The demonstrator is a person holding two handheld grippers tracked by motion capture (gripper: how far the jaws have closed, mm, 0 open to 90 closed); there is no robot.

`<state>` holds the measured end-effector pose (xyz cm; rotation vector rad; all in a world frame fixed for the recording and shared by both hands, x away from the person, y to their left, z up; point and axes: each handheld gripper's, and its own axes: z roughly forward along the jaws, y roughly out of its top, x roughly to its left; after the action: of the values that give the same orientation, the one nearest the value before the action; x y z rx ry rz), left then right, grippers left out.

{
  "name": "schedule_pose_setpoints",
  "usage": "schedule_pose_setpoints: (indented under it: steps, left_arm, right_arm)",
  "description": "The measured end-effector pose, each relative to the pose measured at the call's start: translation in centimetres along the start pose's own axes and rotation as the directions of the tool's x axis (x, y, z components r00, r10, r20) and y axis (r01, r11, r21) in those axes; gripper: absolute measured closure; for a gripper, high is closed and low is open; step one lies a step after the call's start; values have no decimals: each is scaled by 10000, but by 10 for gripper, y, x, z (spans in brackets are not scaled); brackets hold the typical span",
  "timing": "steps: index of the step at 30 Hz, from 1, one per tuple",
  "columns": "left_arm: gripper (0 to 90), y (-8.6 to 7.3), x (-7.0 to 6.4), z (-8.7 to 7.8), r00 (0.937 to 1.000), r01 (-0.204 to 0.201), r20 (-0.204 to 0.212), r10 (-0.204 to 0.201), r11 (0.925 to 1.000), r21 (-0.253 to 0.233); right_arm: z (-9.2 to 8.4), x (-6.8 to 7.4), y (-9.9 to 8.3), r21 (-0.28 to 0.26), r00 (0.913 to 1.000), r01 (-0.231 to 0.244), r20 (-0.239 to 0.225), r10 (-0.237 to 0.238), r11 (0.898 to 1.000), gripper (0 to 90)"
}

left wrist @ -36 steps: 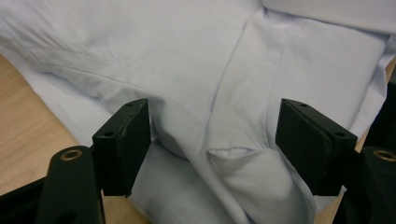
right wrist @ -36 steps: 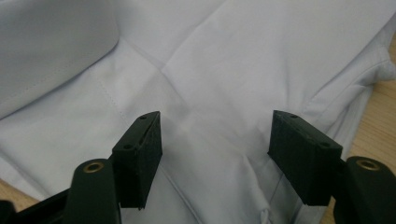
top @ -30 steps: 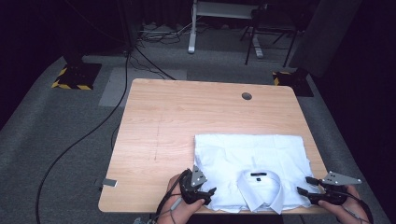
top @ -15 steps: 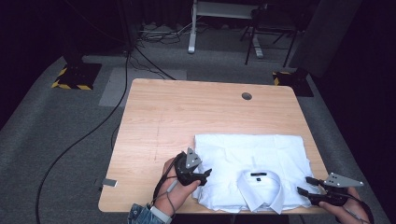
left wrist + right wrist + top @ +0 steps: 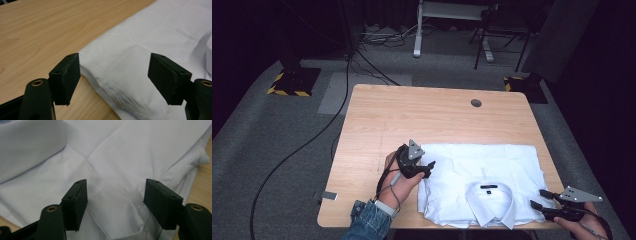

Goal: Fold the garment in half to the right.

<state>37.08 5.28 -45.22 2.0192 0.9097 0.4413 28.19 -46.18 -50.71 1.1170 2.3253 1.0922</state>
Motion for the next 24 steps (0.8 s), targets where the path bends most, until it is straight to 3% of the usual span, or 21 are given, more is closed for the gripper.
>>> schedule_pose_setpoints:
  steps: [10, 15, 18, 24]
  left_arm:
    - [270, 11, 21, 18, 9990, 341, -268, -344, 9993, -130]
    - [274, 17, 29, 29, 9983, 315, -479, -321, 9994, -135]
    - [276, 17, 33, 37, 9981, 473, -385, -477, 9988, -108]
    - [278, 15, 38, 53, 9985, 316, -445, -312, 9995, 99]
  right_arm:
    - [0, 1, -1, -85, 10000, -24, 61, 25, 10000, 354]
    - [0, 1, -1, -101, 10000, -32, 58, 33, 9999, 355]
    - [0, 0, -1, -75, 10000, -25, 42, 25, 10000, 355]
    - [0, 0, -1, -100, 10000, -15, 8, 15, 9999, 355]
